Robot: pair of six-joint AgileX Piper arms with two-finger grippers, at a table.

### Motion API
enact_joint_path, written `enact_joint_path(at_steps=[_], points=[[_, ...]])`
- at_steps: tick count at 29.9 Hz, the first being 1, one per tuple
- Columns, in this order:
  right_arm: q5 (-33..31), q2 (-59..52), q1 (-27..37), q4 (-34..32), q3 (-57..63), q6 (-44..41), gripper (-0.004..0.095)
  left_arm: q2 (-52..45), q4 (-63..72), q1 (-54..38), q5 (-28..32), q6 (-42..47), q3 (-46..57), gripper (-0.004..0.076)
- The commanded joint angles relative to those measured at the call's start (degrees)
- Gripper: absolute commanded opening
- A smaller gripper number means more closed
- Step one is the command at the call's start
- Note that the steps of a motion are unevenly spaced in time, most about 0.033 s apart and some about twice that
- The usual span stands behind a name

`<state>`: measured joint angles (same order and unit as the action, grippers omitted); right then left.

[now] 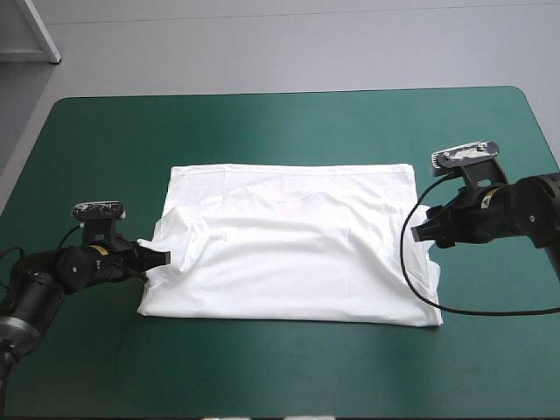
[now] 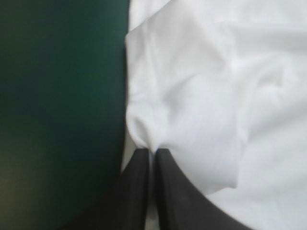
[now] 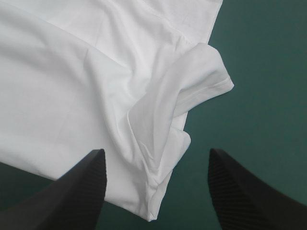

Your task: Fold the cloth

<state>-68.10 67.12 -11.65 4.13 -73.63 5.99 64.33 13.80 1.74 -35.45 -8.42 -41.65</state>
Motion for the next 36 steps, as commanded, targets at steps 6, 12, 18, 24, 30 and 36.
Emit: enact_joint_path(at_steps=[6, 12, 18, 24, 30, 36], points=[[2.48, -1.30, -0.06, 0.13, -1.63, 0.68, 0.0576, -1.16, 21.33, 0.20, 0.33, -16.45, -2.92, 0.0021], [2.48, -1.30, -0.06, 0.13, -1.63, 0.68, 0.0576, -1.16, 21.09, 0.20, -5.03, -20.39, -2.92, 0.0022], [2.27, -1.30, -0.06, 0.13, -1.63, 0.68, 0.0576, -0.89, 21.44, 0.20, -7.93, -22.99, -2.92, 0.0022], [2.27, -1.30, -0.06, 0.37, -1.63, 0.68, 0.0576, 5.19, 27.48, 1.77, -8.41, -29.97, -2.92, 0.0022], [1.49, -1.30, -0.06, 0.37, -1.63, -0.74, 0.0576, 14.15, 26.07, 7.71, -3.24, -30.05, -2.92, 0.0023], [0.90, -1.30, -0.06, 0.37, -1.63, -1.31, 0.0576, 15.74, 23.78, 10.62, -1.35, -30.05, -3.23, 0.0270]])
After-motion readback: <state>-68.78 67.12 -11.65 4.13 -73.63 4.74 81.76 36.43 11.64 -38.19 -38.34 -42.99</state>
